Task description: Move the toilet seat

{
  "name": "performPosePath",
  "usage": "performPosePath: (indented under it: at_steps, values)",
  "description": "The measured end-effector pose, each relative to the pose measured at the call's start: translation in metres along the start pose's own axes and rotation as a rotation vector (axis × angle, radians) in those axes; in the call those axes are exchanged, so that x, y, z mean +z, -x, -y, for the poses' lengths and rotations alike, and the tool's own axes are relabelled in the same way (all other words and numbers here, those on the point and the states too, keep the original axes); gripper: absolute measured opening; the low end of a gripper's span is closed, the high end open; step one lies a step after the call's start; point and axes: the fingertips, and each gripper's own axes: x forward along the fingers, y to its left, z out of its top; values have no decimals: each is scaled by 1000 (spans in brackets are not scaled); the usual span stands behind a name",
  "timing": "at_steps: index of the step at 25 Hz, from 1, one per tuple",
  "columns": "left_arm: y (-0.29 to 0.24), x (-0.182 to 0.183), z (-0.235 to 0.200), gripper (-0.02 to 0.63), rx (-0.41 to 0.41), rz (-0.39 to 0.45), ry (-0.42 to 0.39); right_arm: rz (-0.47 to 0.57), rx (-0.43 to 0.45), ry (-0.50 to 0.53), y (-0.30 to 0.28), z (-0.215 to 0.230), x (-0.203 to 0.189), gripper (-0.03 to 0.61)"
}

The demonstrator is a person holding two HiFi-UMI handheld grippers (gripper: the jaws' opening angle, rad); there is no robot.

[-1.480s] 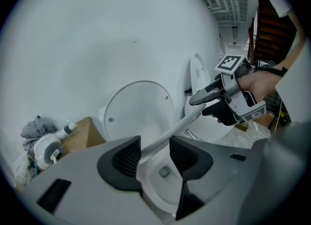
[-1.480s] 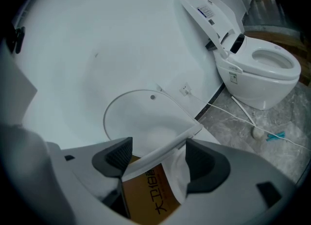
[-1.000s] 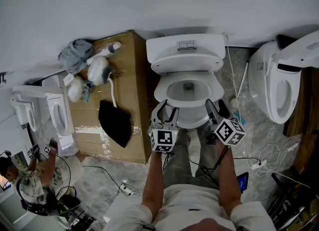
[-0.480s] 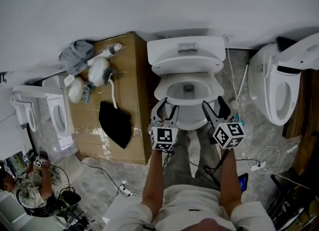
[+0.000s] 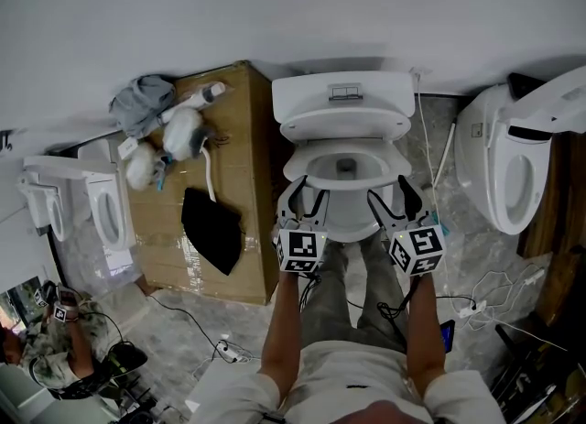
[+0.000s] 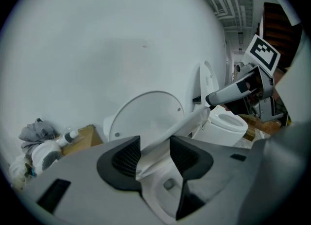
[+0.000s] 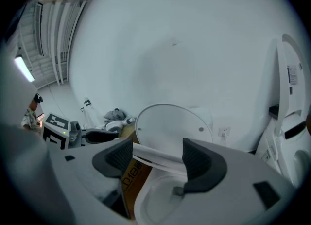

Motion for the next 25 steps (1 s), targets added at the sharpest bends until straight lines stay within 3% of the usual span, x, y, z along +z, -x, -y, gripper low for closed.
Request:
performPosePath:
  at_steps: [8, 25]
  values:
    - [-8, 9, -8, 206, 14, 13, 8, -17, 25, 110, -10, -4, 4, 336]
    - [-24, 26, -23, 206, 27, 37, 21, -37, -13, 199, -33, 7, 13, 335]
